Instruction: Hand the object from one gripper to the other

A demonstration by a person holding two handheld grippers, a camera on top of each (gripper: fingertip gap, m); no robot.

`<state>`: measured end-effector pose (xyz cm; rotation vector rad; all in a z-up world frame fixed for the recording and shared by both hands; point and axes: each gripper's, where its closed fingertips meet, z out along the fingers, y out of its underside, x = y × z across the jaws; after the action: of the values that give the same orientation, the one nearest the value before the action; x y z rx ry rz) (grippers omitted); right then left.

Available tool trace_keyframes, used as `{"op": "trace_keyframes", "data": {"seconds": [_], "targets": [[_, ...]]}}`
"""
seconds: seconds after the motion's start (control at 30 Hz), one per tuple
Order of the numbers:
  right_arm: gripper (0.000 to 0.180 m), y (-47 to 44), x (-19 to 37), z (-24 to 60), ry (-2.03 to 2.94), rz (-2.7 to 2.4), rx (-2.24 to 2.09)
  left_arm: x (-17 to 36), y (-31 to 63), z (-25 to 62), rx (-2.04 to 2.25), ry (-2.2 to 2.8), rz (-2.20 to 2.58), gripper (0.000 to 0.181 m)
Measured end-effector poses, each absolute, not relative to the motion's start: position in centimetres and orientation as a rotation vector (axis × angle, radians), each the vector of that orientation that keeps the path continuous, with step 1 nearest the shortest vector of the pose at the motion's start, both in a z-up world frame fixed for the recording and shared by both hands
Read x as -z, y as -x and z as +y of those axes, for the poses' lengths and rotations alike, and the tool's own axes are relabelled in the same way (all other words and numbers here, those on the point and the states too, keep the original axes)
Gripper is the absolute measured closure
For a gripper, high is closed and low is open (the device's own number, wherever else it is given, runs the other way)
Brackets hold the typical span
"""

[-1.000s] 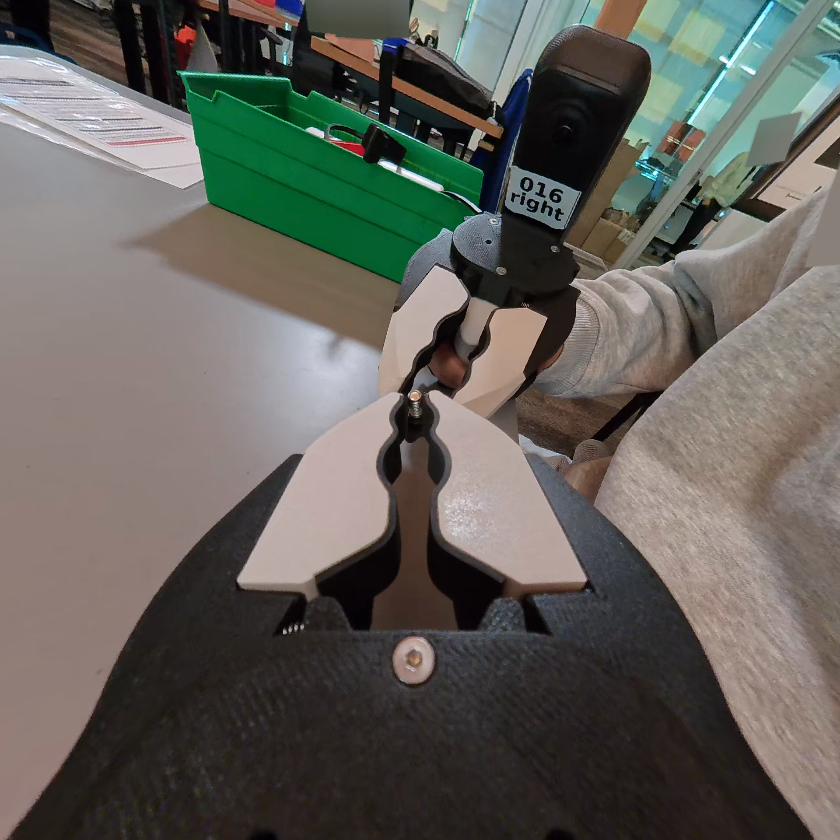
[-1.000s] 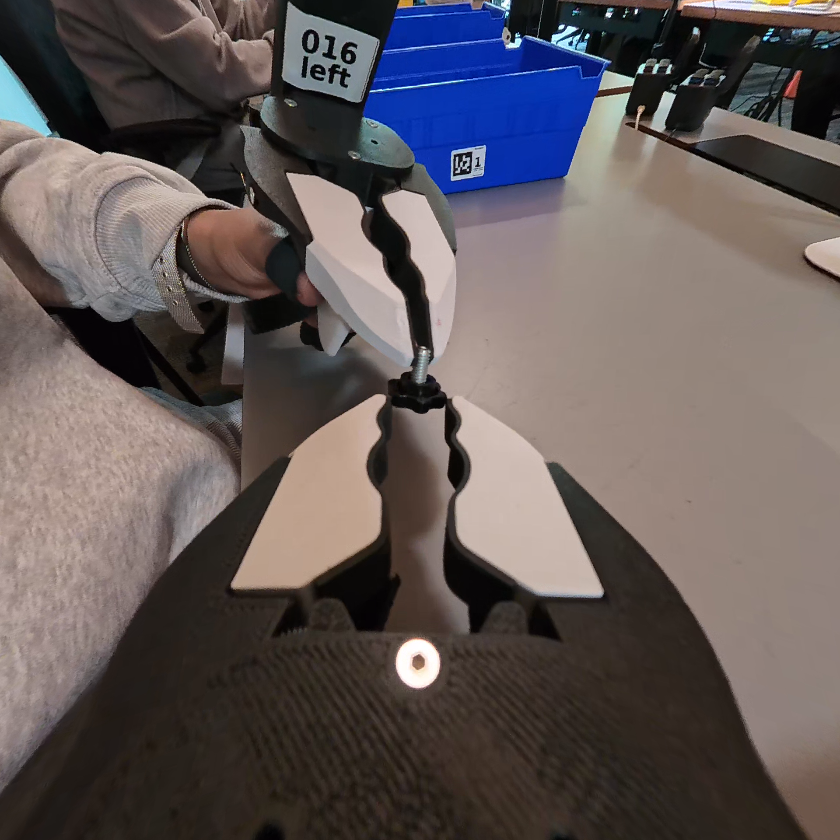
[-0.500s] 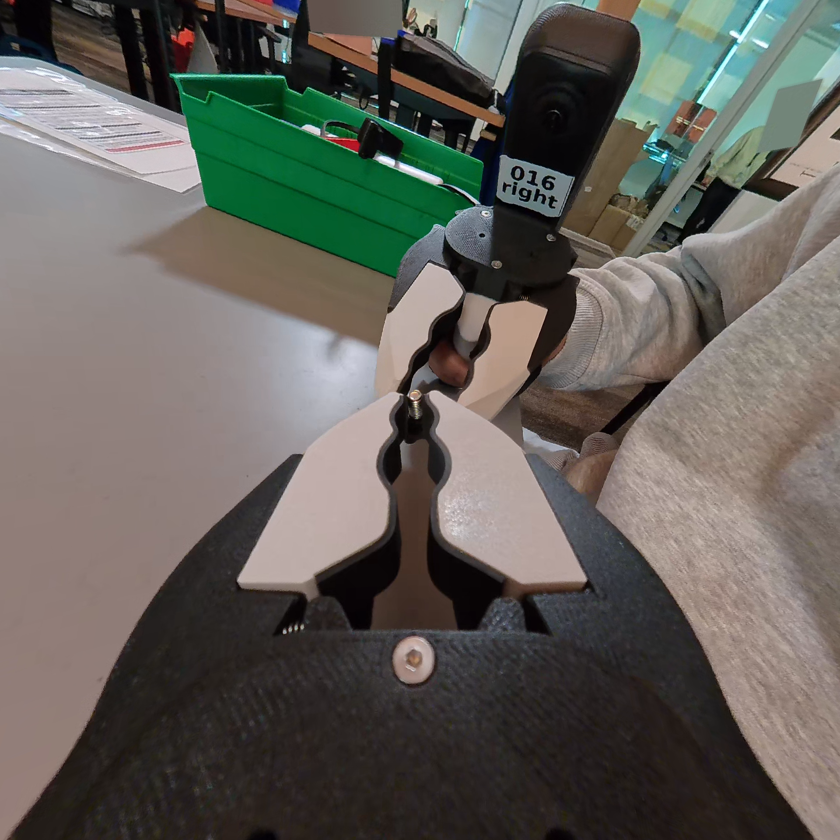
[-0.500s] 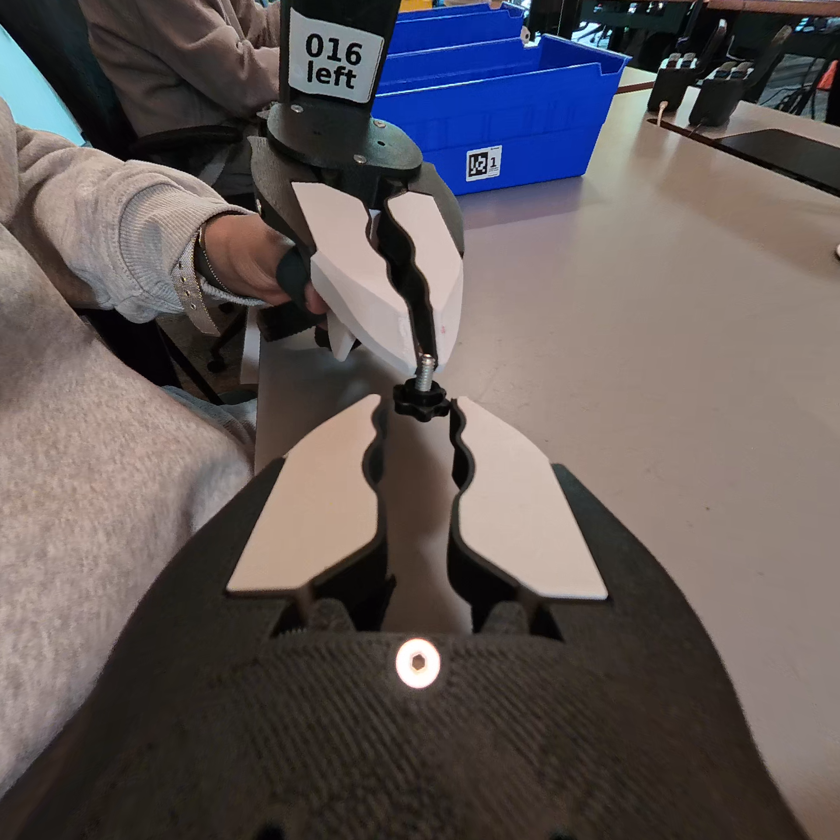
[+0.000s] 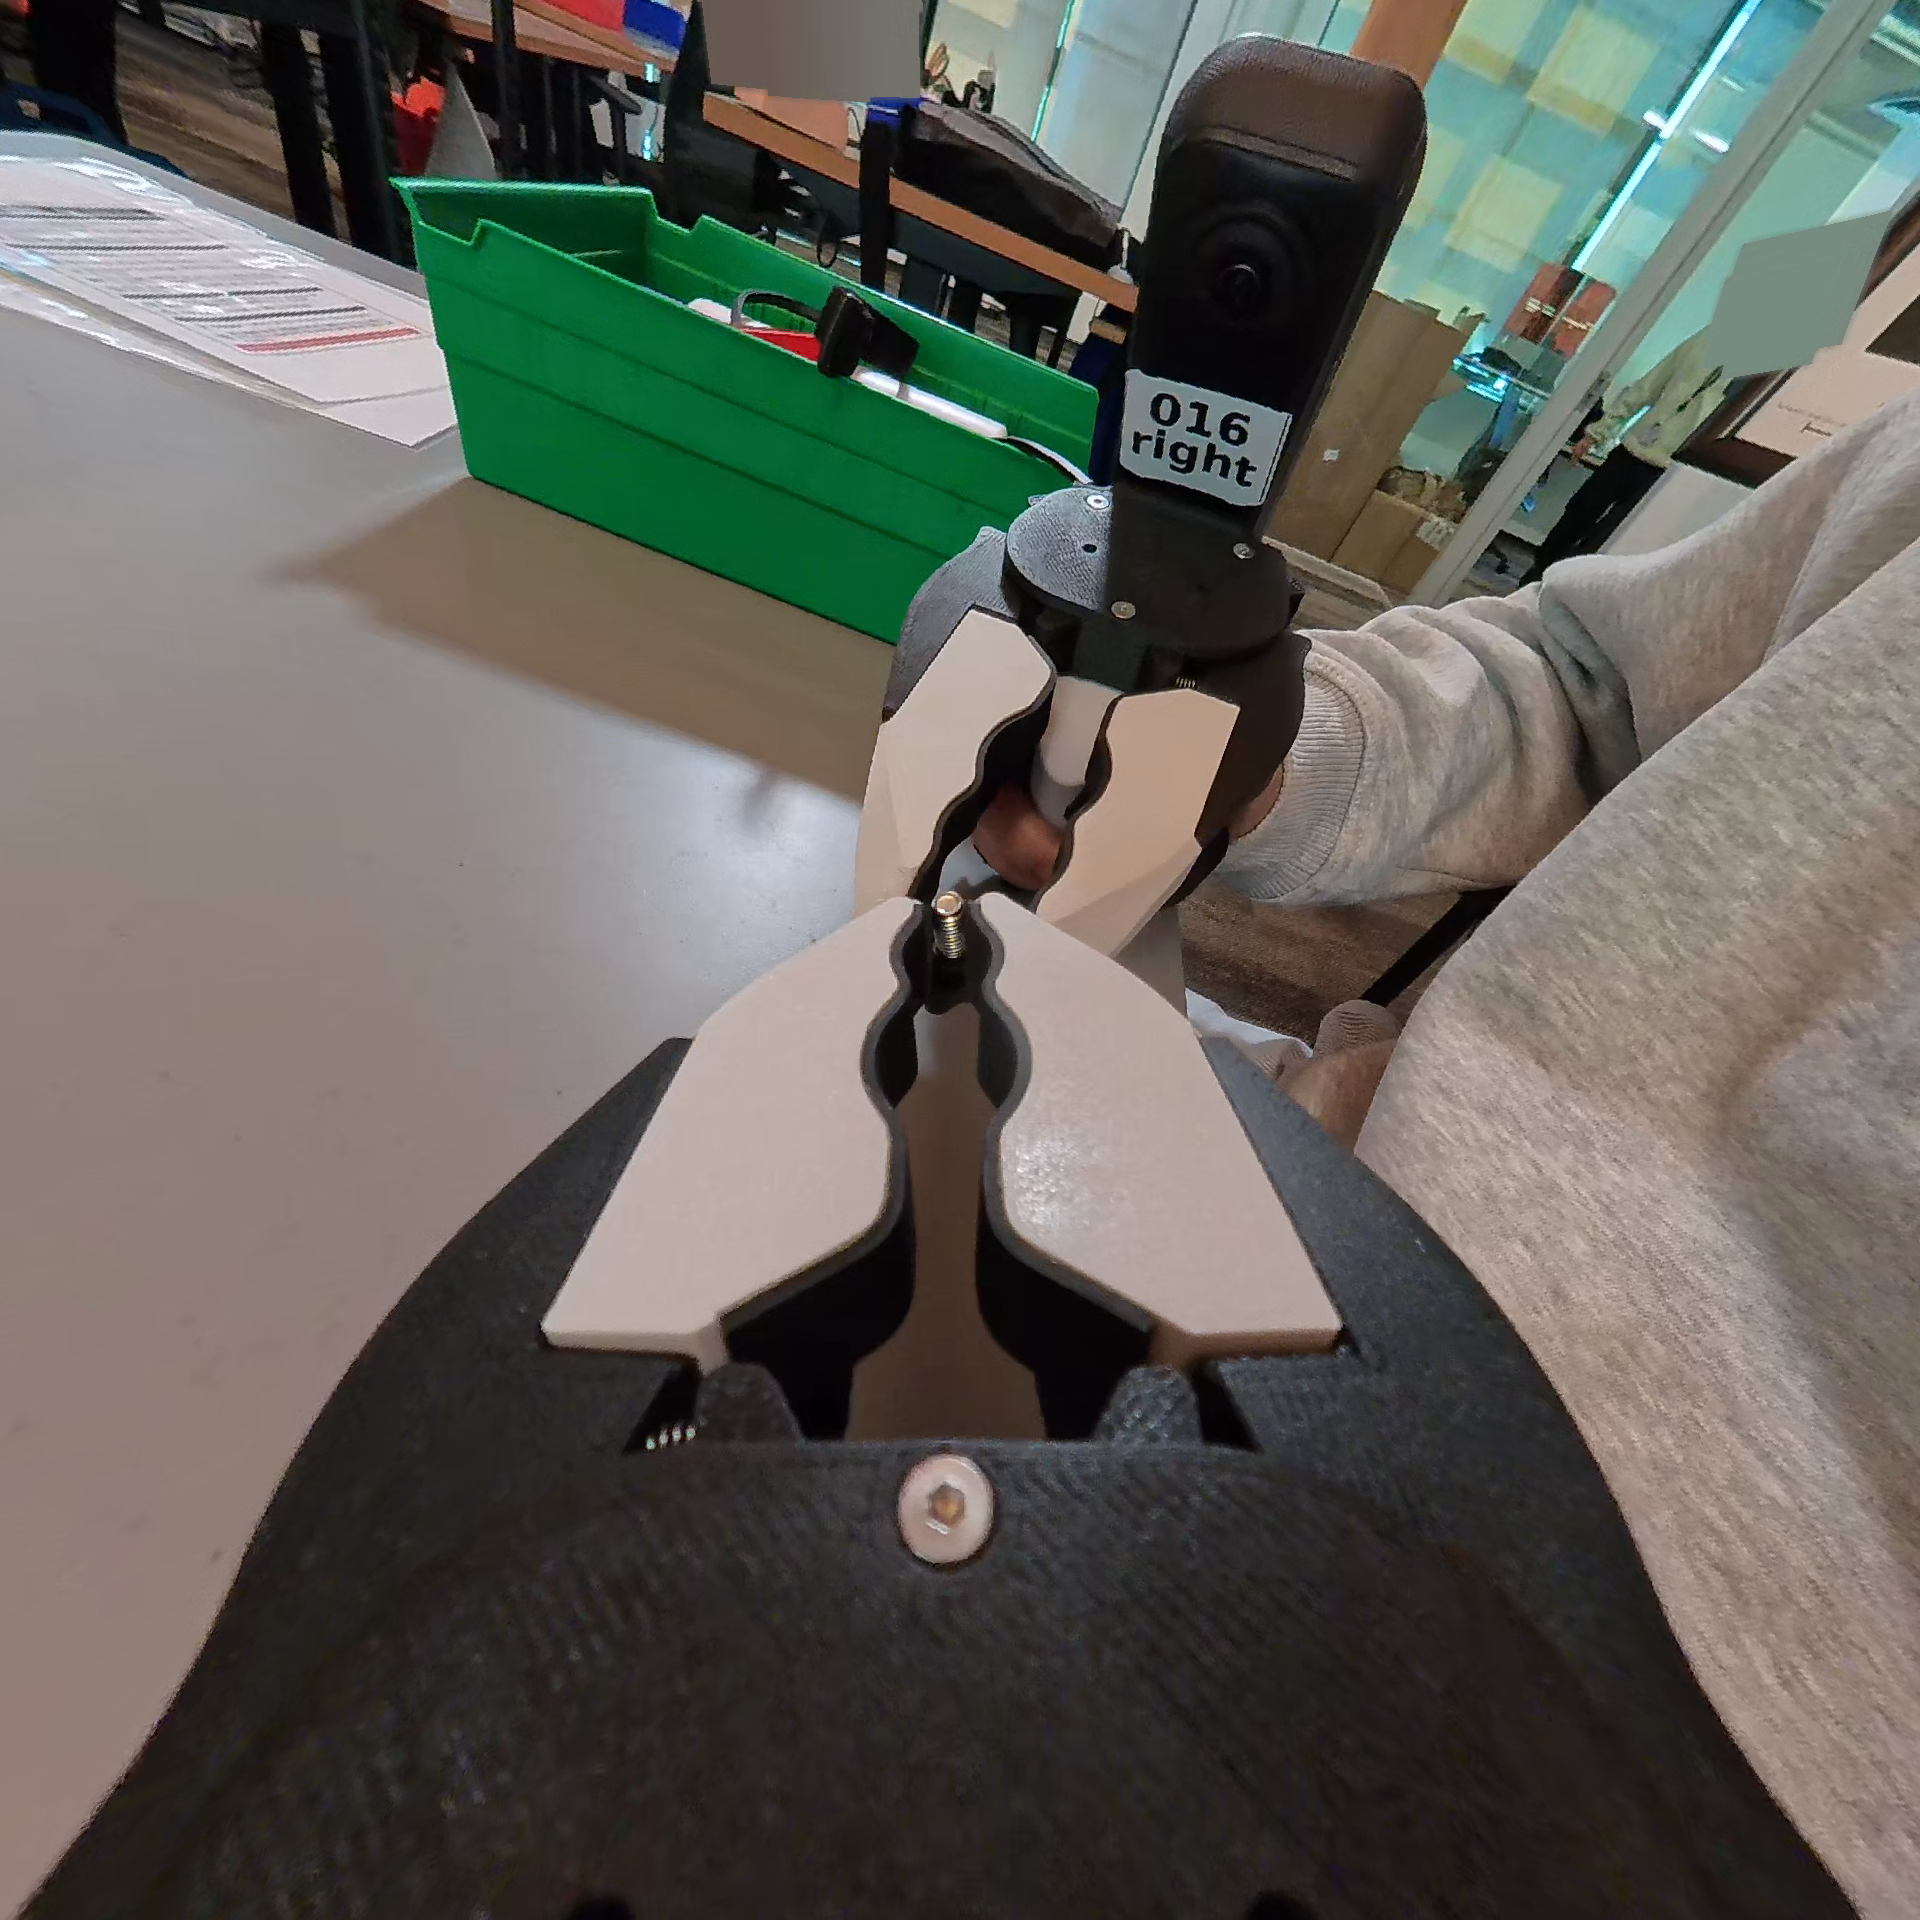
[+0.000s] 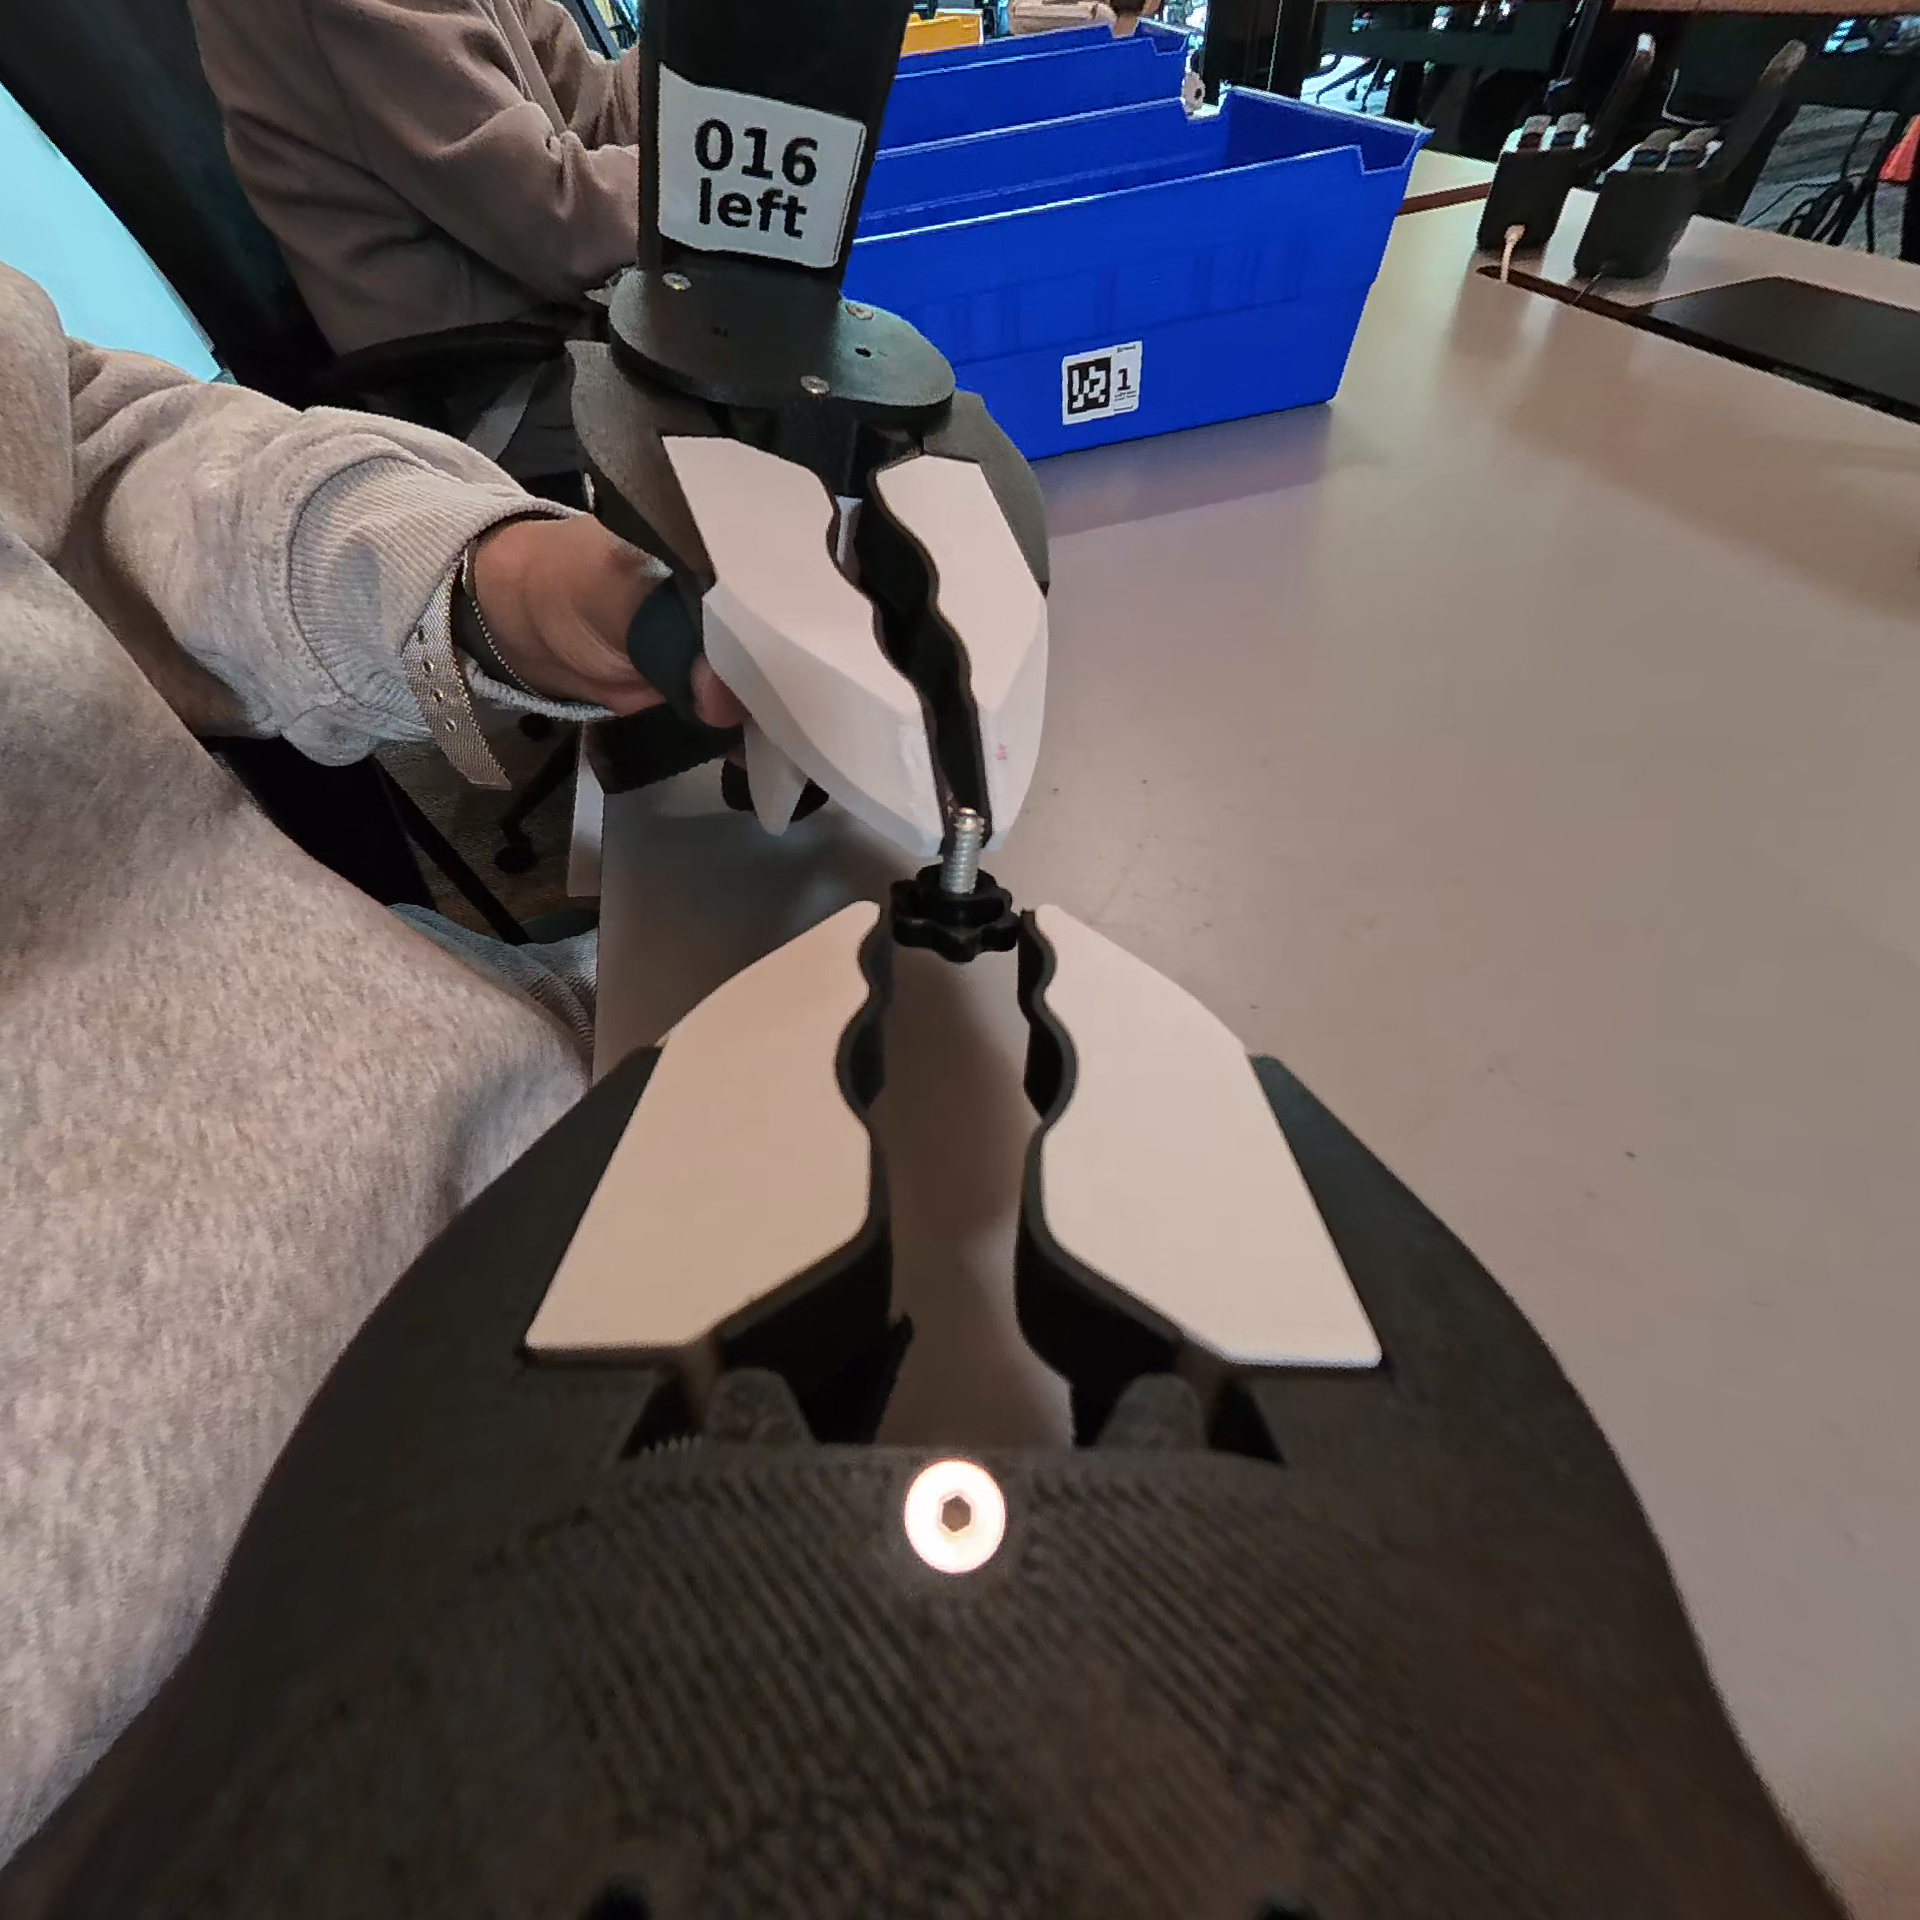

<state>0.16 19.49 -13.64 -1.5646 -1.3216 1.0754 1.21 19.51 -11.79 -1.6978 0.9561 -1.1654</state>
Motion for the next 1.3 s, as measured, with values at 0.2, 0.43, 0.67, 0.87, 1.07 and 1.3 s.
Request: {"op": "trace_keyframes", "data": {"seconds": [0.2,0.43,0.67,0.87,1.07,1.3], "targets": [[0.157,-0.3,13.4,19.7,1.577,-1.287,-1.104,11.7,-1.1,19.9,1.179,1.687,0.917,0.173],[0.157,-0.8,12.6,20.6,1.598,-1.179,-1.199,11.2,-0.8,20.4,1.201,1.666,0.862,0.16],[0.157,-1.1,12.4,21.0,1.603,-1.136,-1.23,10.8,-0.3,20.8,1.241,1.654,0.808,0.158],[0.157,-1.1,12.3,21.0,1.594,-1.133,-1.23,10.8,-0.2,20.8,1.264,1.654,0.79,0.157],[0.157,-1.1,12.1,20.9,1.583,-1.135,-1.233,10.8,-0.2,20.9,1.269,1.657,0.786,0.157],[0.157,-1.0,12.1,20.8,1.577,-1.138,-1.234,10.8,-0.2,20.9,1.275,1.659,0.779,0.157]]}}
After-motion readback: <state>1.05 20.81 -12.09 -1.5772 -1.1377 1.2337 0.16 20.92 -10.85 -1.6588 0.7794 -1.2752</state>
